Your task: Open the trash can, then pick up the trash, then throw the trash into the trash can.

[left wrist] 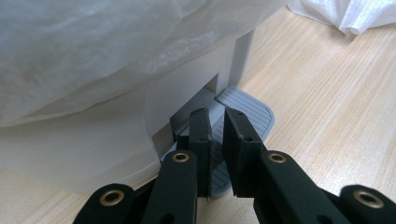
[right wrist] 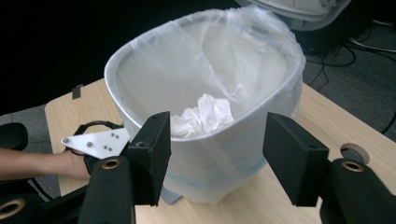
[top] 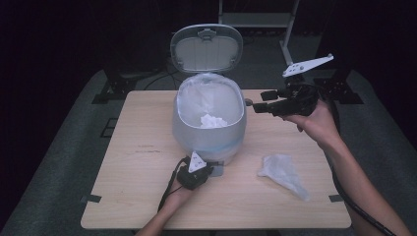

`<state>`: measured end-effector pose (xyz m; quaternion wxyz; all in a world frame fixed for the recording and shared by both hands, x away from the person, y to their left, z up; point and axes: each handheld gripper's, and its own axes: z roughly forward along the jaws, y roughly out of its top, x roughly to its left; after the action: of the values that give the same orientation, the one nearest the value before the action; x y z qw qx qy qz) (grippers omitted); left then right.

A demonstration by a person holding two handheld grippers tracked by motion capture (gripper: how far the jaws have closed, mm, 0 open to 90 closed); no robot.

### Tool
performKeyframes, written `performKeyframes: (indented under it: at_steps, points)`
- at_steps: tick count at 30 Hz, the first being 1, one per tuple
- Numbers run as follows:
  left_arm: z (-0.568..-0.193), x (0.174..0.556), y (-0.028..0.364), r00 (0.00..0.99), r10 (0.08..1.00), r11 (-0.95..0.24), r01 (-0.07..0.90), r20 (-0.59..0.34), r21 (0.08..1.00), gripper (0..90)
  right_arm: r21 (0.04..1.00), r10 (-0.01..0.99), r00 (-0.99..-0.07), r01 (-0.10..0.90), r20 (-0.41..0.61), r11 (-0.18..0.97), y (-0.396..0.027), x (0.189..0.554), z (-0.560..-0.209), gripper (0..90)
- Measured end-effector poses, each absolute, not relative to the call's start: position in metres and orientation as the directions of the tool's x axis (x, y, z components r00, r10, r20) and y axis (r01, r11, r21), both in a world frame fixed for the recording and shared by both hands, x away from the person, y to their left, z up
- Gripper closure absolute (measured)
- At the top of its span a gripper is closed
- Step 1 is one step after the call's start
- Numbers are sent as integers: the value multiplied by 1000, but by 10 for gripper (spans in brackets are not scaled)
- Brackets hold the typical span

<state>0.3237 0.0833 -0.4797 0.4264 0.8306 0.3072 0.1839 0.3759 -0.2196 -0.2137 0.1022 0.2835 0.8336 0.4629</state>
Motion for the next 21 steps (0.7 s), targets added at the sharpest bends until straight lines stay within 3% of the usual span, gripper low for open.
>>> performKeyframes:
  at_steps: [21]
  points:
    - [-480, 324, 84, 745, 666, -447, 354, 41, 821, 817, 817, 582, -802, 424, 137, 391, -249, 360, -252, 369]
